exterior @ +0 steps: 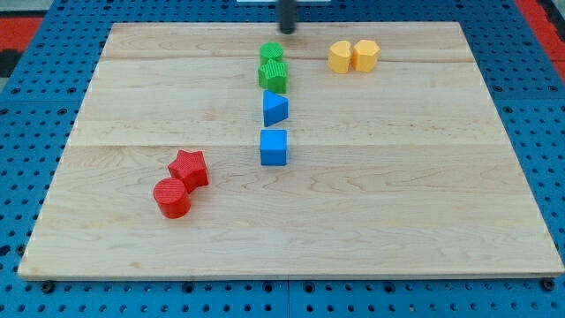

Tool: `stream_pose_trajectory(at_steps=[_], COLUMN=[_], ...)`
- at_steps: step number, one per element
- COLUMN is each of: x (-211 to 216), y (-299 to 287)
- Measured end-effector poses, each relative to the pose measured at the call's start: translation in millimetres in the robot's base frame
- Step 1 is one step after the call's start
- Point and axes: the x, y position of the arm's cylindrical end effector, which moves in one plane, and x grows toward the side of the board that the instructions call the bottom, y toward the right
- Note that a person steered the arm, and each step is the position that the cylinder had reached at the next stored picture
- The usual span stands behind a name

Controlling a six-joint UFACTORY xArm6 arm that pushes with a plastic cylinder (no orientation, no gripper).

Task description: Separate the yellow blocks

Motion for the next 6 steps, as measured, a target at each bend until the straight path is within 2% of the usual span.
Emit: stream_pose_trajectory(at_steps=[1, 3, 4, 5, 6], x=[12, 112, 109, 76, 123], y=[59, 48, 52, 97, 114])
